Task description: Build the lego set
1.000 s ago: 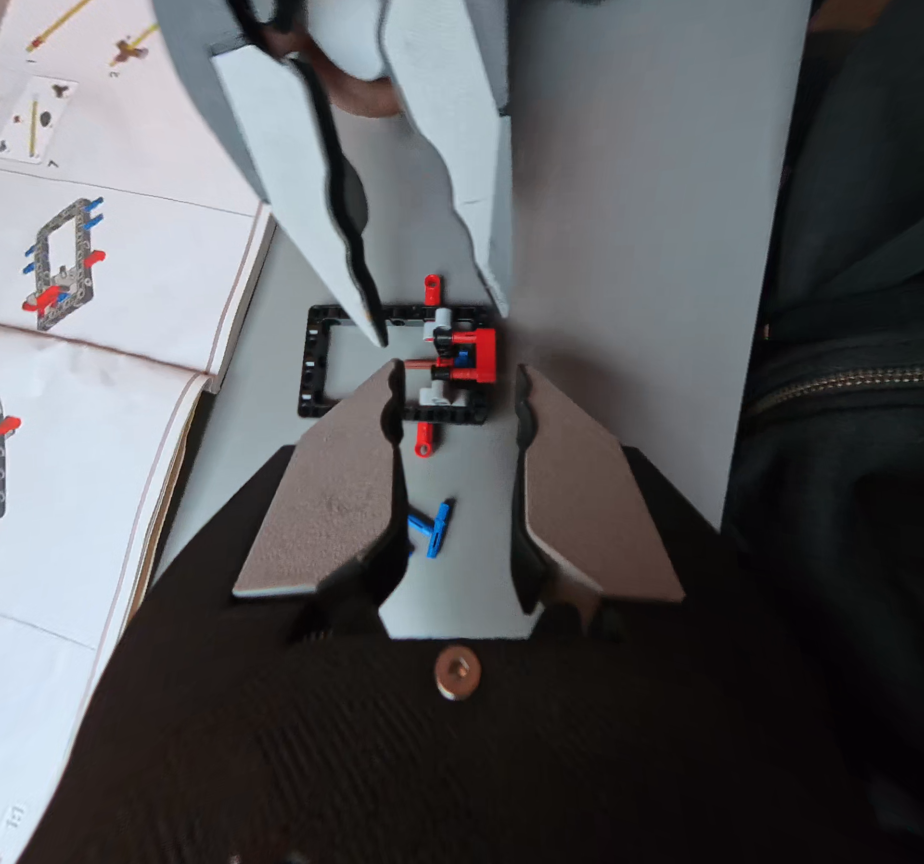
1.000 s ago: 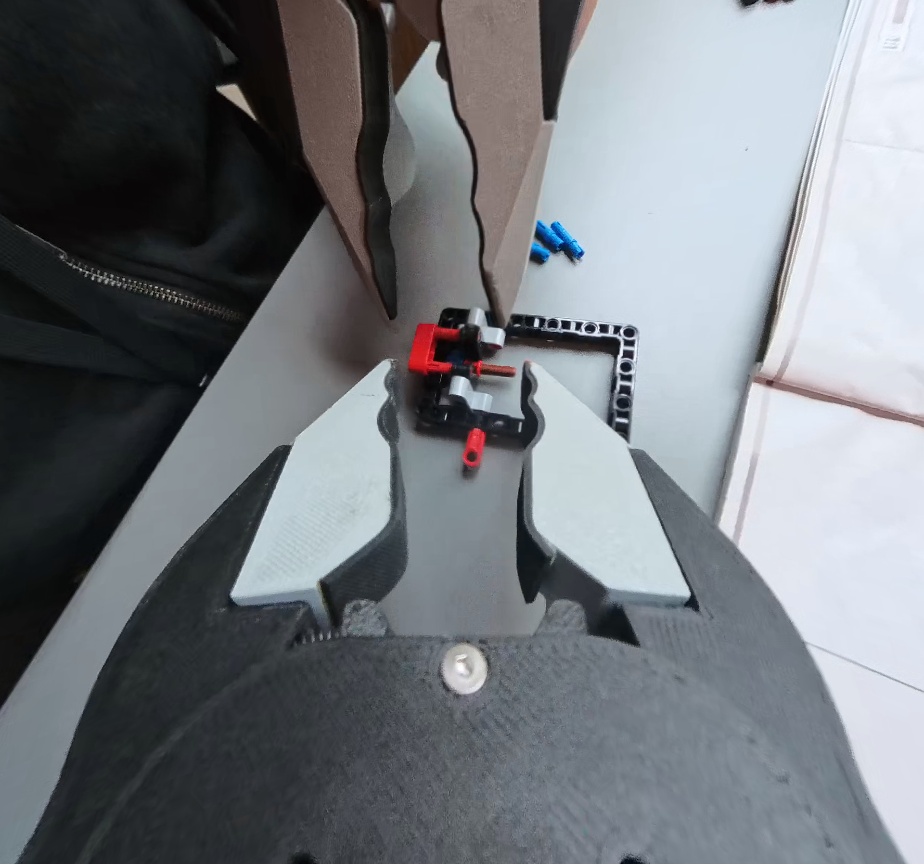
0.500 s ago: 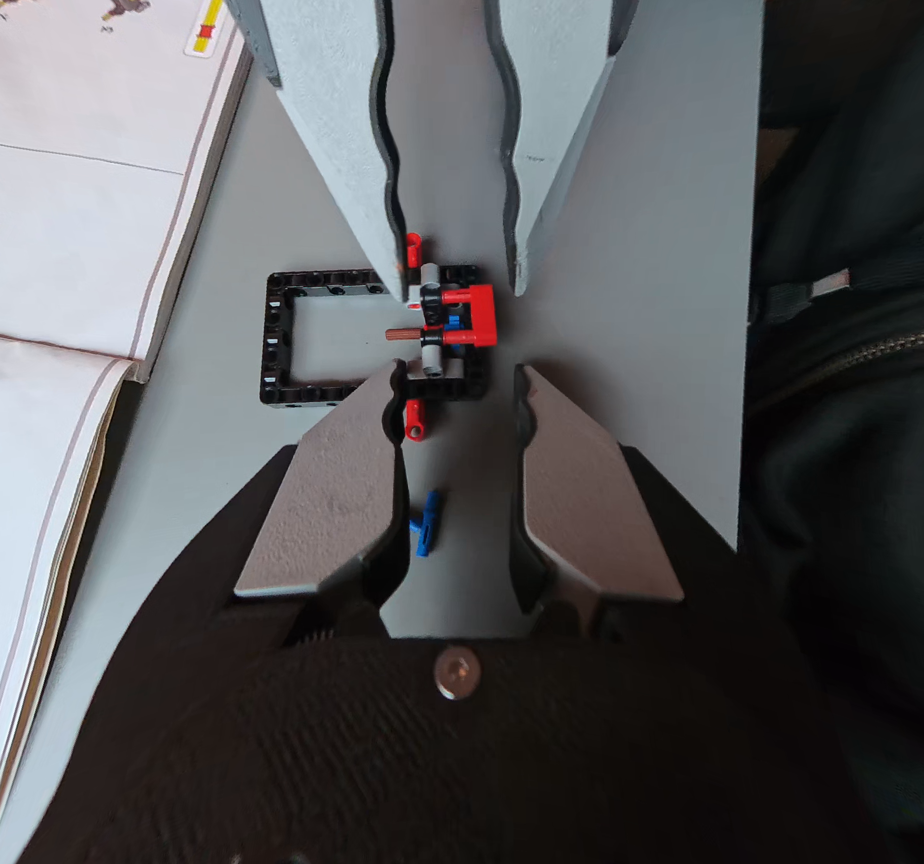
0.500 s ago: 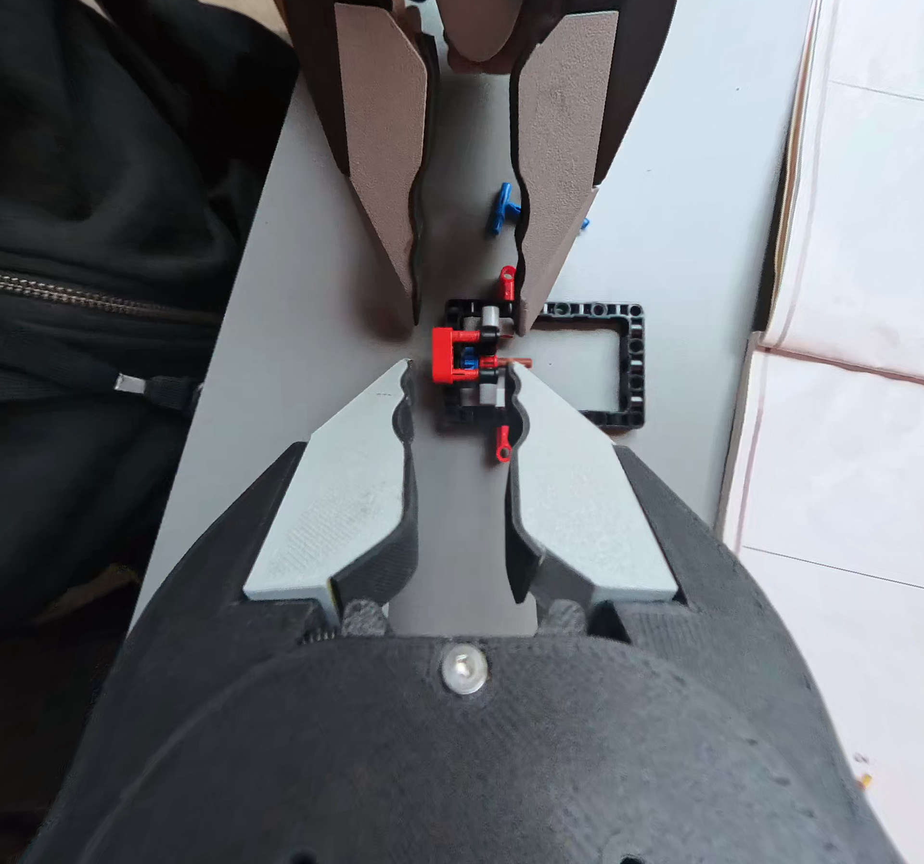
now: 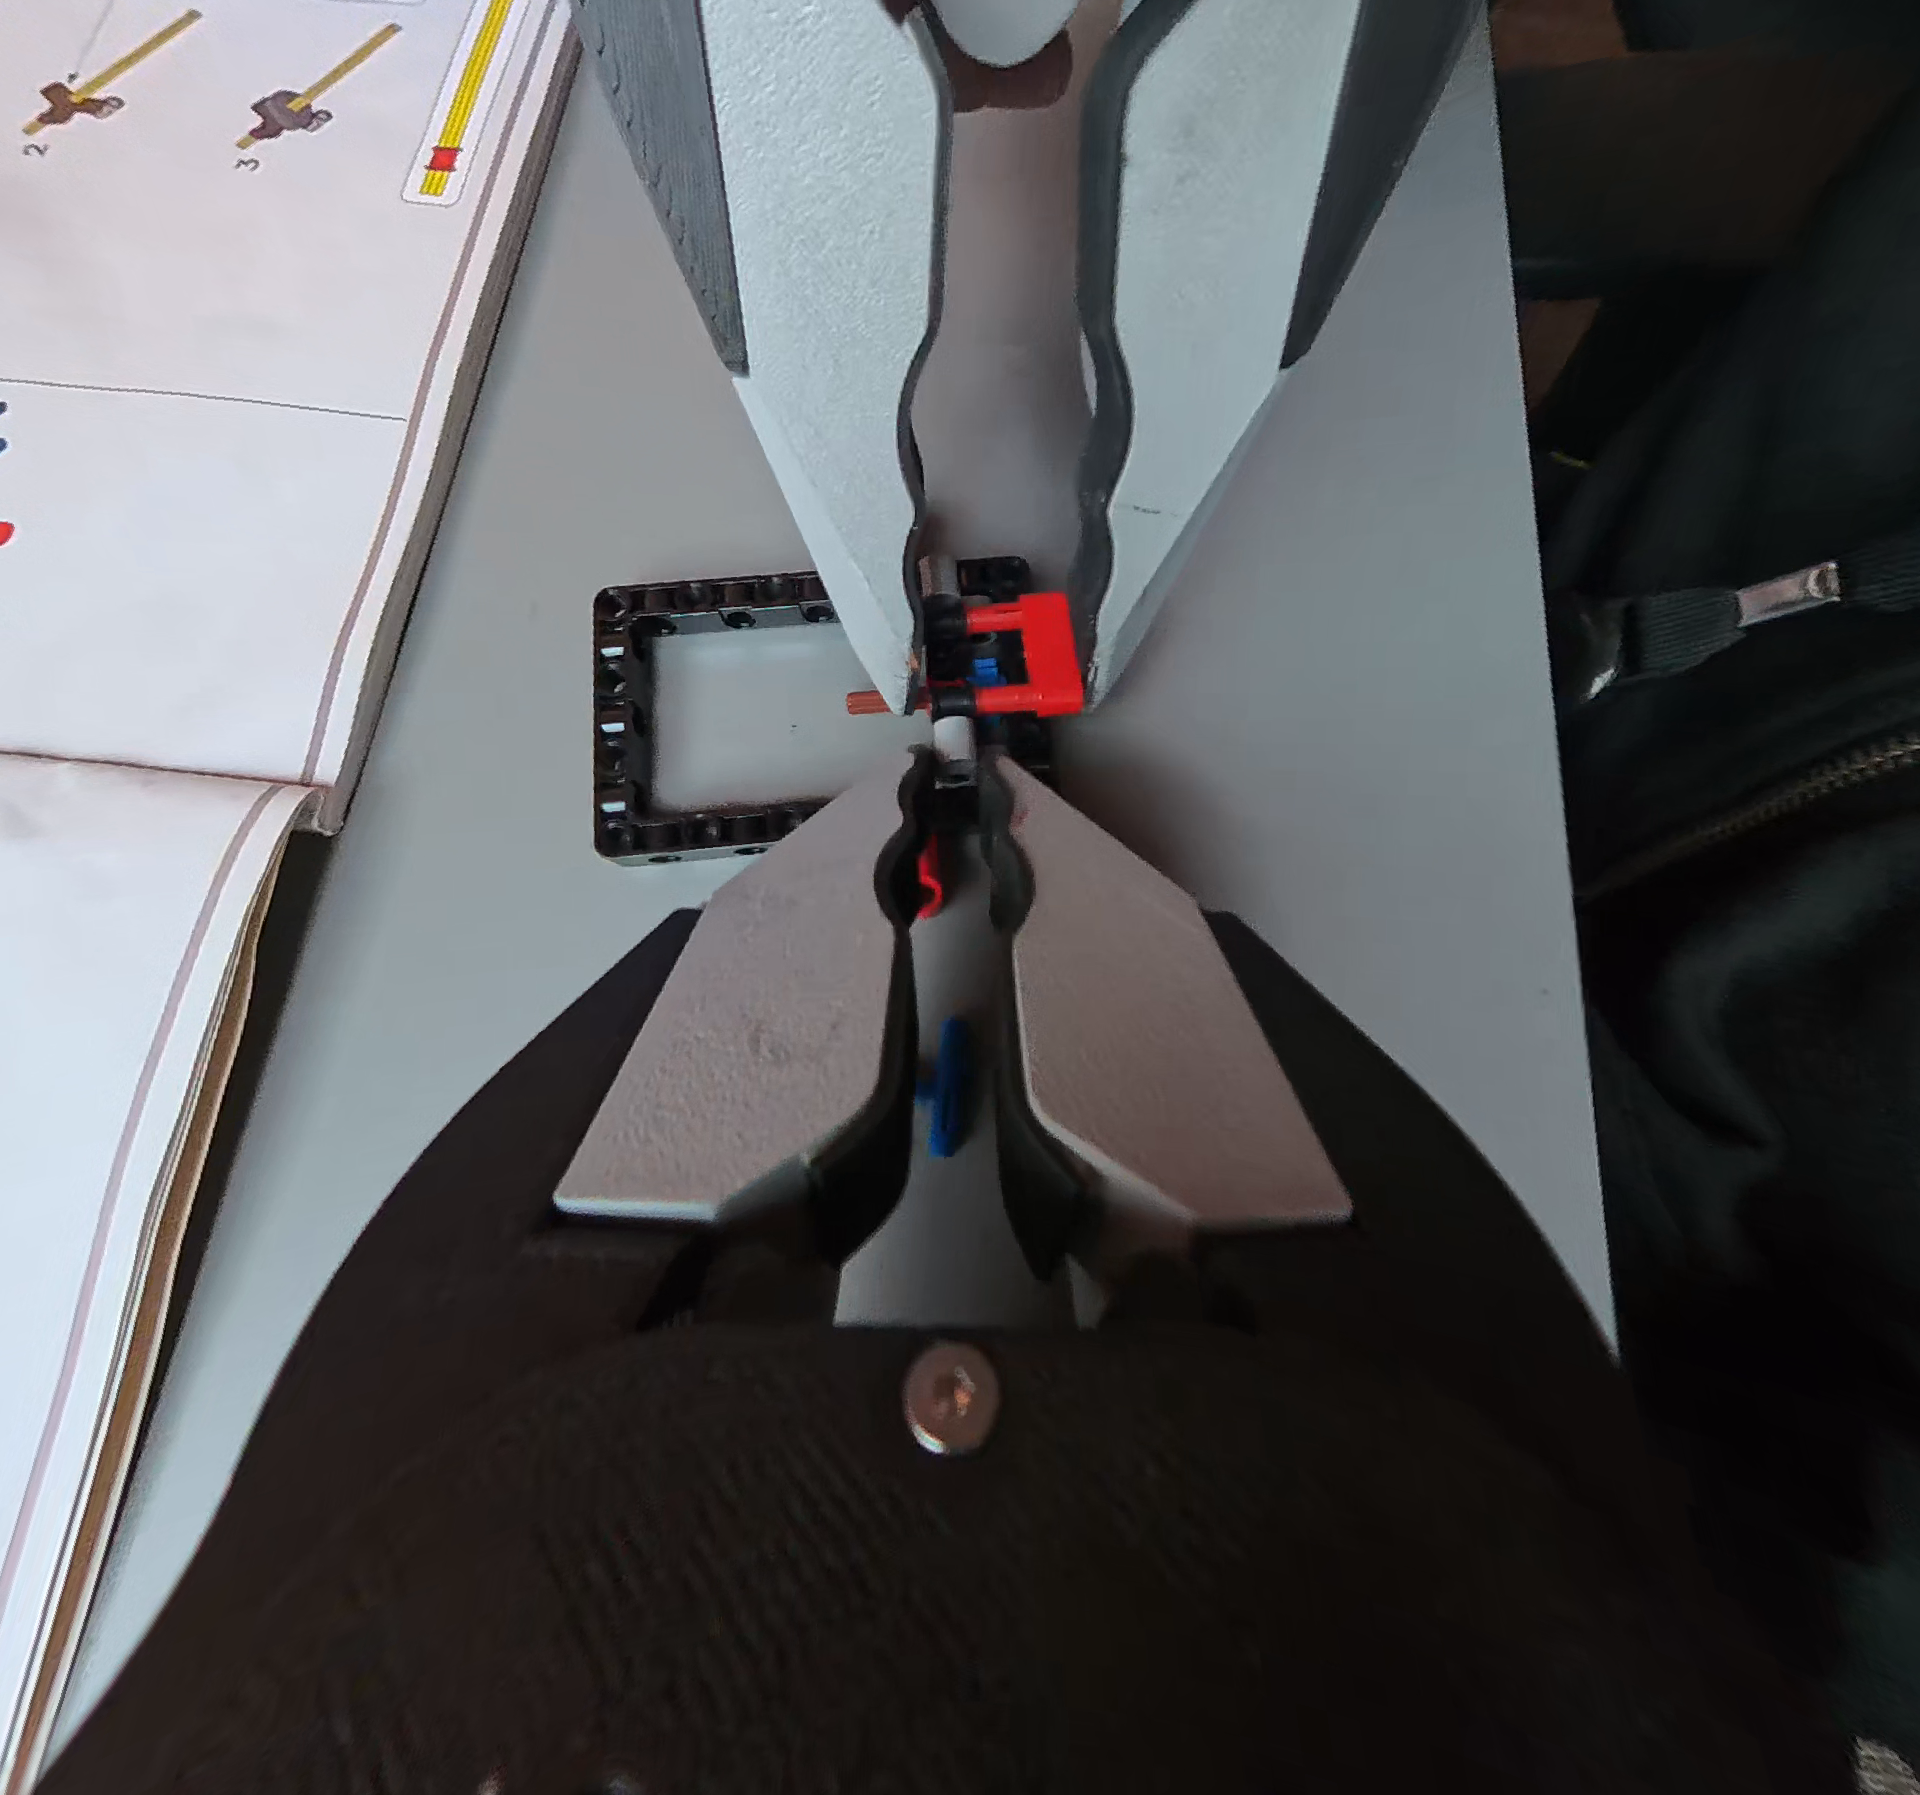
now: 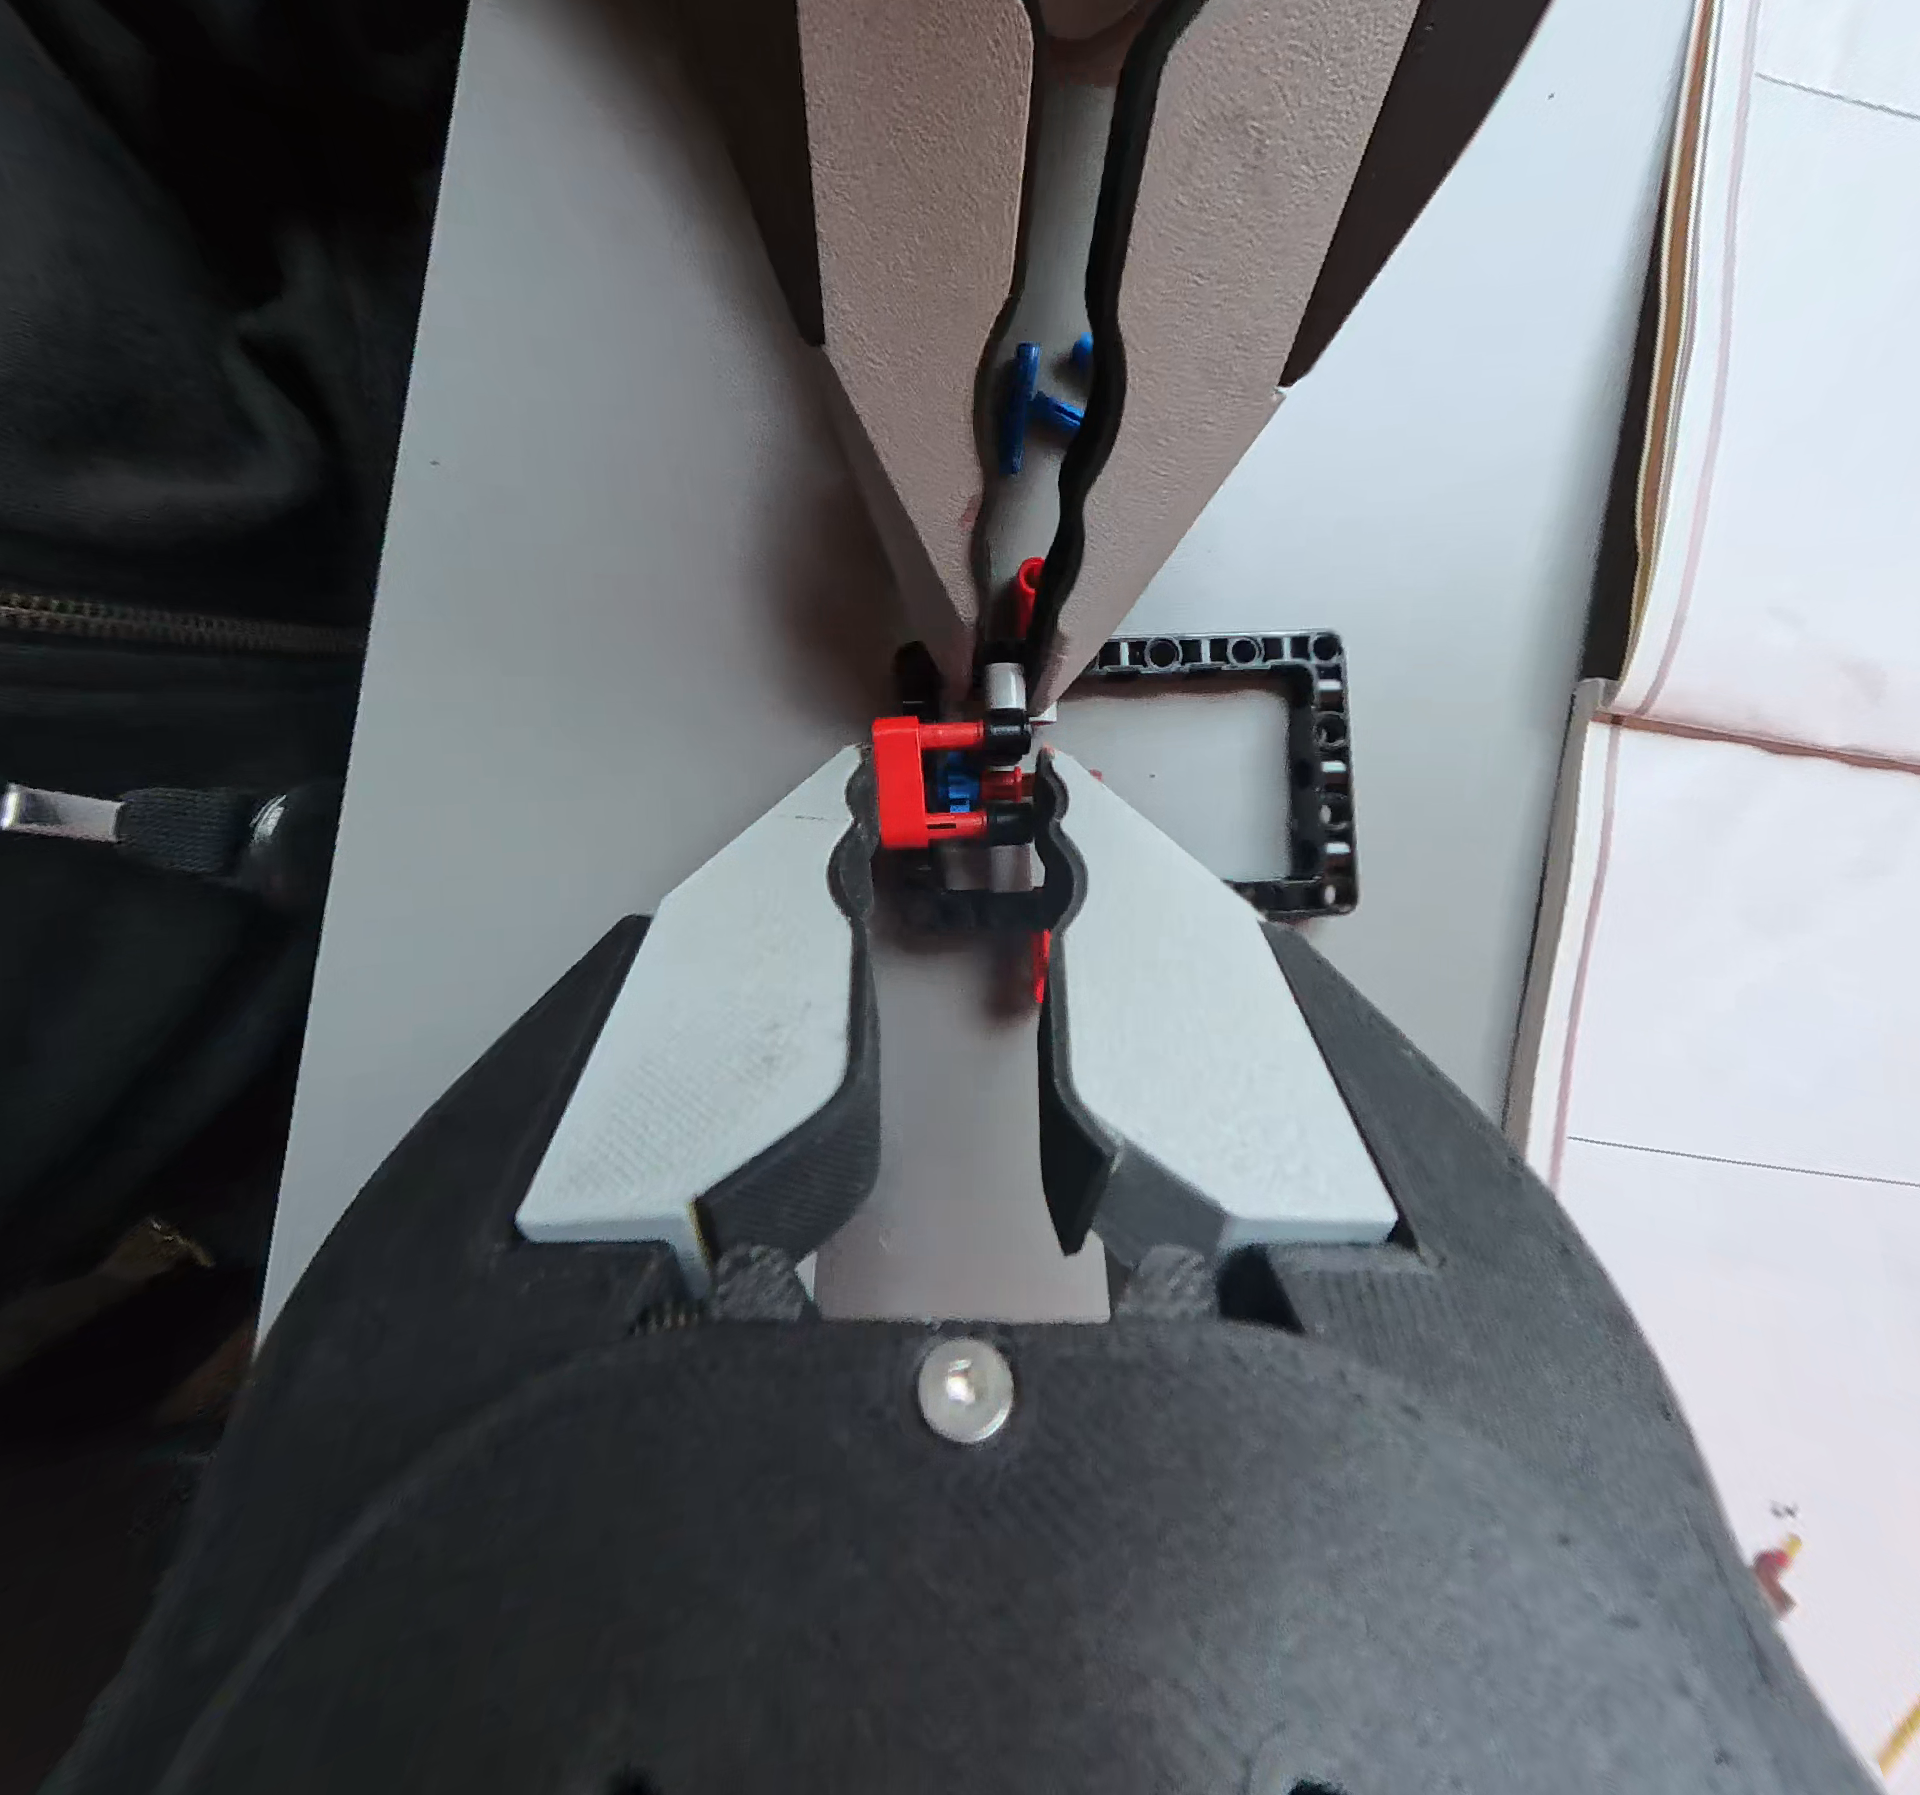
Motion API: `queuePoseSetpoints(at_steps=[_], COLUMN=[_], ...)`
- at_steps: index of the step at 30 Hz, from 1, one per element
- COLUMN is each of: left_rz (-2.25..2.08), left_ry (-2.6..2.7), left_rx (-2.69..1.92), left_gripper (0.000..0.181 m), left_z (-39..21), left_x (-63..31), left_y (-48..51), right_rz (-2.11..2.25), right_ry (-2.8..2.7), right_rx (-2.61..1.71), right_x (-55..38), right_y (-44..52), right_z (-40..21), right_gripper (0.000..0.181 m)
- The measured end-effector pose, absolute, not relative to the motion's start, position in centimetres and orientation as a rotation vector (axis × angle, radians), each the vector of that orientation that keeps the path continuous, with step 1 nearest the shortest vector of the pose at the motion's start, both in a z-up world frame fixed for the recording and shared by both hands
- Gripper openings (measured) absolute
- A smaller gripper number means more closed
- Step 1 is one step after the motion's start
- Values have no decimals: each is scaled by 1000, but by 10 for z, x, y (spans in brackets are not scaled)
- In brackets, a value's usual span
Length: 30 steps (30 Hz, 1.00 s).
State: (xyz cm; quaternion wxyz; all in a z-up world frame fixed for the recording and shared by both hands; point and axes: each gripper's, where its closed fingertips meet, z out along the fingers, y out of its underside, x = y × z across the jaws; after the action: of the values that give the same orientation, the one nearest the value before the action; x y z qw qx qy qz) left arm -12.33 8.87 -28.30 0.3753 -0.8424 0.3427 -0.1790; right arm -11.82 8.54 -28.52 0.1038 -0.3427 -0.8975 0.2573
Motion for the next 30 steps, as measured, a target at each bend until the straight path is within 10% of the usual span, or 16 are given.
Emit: queuePoseSetpoints(at_steps=[30], left_rz=[-489], left_ry=[876], left_rx=[-2157], left_gripper=[6], left_z=[-283], left_x=[-124], left_y=[96], right_rz=[789], right_ry=[-2786], right_rx=[-938], right_x=[-111], right_y=[94], right_z=[-274], right_gripper=[29])
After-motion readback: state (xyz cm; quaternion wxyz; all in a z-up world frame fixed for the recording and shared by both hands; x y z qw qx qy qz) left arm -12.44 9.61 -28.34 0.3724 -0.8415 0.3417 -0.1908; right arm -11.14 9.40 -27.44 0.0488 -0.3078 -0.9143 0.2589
